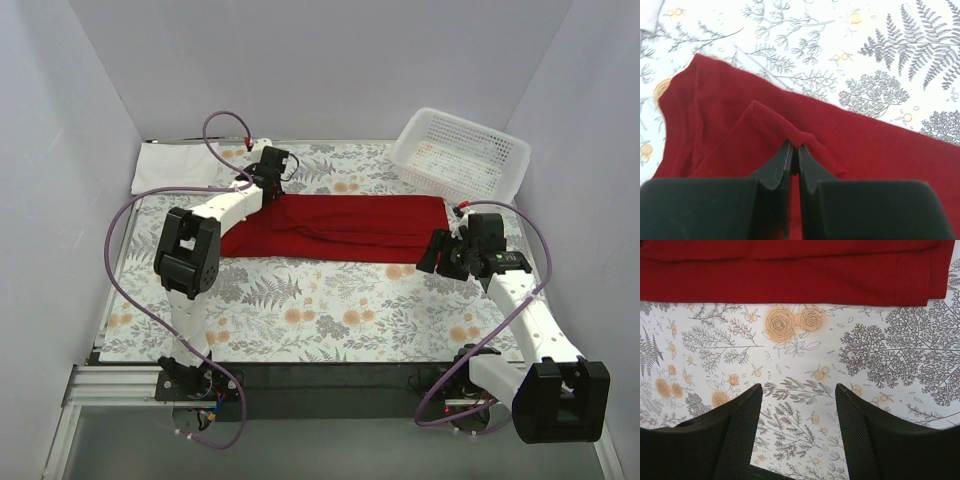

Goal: Fold and stack the t-shirts
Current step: Fold the tshirt

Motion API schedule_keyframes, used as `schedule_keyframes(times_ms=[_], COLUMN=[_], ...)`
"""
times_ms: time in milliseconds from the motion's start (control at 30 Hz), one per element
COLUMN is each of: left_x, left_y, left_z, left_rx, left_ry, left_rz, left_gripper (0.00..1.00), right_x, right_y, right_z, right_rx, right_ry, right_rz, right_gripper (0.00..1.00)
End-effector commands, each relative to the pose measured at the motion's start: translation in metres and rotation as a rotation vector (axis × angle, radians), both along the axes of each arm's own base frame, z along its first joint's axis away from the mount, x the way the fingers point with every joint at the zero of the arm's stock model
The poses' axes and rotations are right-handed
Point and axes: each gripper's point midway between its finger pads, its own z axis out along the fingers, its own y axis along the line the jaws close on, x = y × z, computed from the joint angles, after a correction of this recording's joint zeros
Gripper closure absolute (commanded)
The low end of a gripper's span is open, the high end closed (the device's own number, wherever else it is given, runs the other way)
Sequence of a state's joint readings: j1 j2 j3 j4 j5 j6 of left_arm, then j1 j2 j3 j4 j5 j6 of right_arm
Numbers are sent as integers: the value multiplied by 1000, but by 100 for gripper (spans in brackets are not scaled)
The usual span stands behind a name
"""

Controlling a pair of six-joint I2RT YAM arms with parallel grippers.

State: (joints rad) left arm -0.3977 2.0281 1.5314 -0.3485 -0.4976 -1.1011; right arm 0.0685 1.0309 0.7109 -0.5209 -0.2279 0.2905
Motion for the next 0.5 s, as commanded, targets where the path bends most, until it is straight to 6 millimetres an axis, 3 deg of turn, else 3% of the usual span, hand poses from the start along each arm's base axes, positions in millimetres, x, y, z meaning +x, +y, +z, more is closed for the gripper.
schedule_keyframes(times_ms=[0, 267, 400, 467], left_x=[27, 35, 39, 40], left_y=[-17, -48, -49, -45], left_z=[37, 32, 27, 21], left_rx=[-23, -3, -7, 9], left_ry=[-131, -155, -157, -151], left_rz=[-50, -148, -136, -115], left_gripper=[100, 100, 100, 95], right_x=[7, 7, 9, 10], right_y=[4, 7, 6, 6], right_z=[10, 2, 0, 0], right_rx=[8, 24, 18, 13], right_ry=[-21, 20, 25, 23], right_rz=[25, 33, 33, 36], right_gripper=[33, 34, 34, 34])
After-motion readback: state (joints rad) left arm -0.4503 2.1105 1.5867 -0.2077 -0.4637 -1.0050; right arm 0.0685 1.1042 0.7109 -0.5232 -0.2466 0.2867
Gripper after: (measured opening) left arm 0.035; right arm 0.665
